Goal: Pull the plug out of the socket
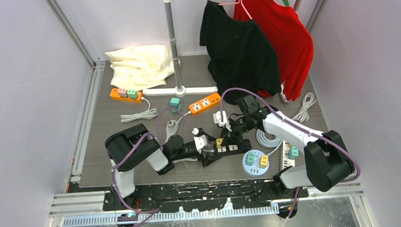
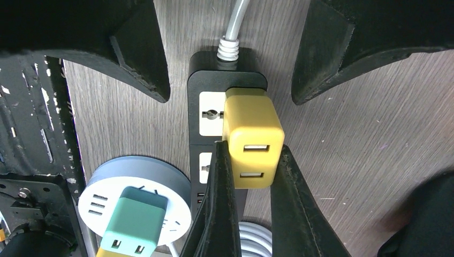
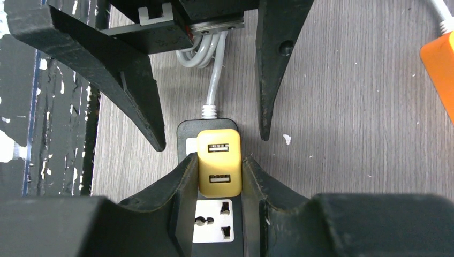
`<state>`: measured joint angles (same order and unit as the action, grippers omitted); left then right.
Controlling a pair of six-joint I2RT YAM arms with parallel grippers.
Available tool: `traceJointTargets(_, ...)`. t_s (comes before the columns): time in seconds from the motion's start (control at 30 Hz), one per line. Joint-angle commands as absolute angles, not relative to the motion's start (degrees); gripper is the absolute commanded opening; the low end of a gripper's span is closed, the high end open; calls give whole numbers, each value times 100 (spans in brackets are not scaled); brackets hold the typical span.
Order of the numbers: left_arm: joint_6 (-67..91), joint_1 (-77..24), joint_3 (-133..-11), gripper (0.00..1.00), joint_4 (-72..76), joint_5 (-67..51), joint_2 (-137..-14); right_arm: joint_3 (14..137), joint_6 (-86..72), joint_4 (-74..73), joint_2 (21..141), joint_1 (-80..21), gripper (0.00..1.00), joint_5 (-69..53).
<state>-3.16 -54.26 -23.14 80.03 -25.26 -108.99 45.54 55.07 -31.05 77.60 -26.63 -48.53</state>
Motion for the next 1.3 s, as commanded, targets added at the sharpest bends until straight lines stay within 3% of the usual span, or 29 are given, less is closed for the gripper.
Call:
traceJointTargets(0.0,-308,-5440,-2390,81,8184,-2641,-10996,4841,5303,-2870,7447,-2654,1,-5389)
traceJointTargets(0.73,-308,-5438,-2553,61,7783,-2558,-10962,4936,5193,-3041,7395,-2654,1,-5737)
traceJointTargets(0.87,-316,-5431,-2536,45,7793,-2557,-10945,4928,5211,-3065,7462,-2654,1,-5718)
traceJointTargets(1.03,-333,-5429,-2501,1,7788,-2483,-10905,4947,5679,-3567,7492,-2688,1,-5854)
traceJointTargets(1.13,-317,-5429,-2496,0,7781,-2402,-10905,4979,6877,-4387,7562,-2826,1,-6195)
traceJointTargets(1.27,-316,-5431,-2503,0,7778,-2389,-10921,5157,6123,-4078,7691,-2858,1,-6277)
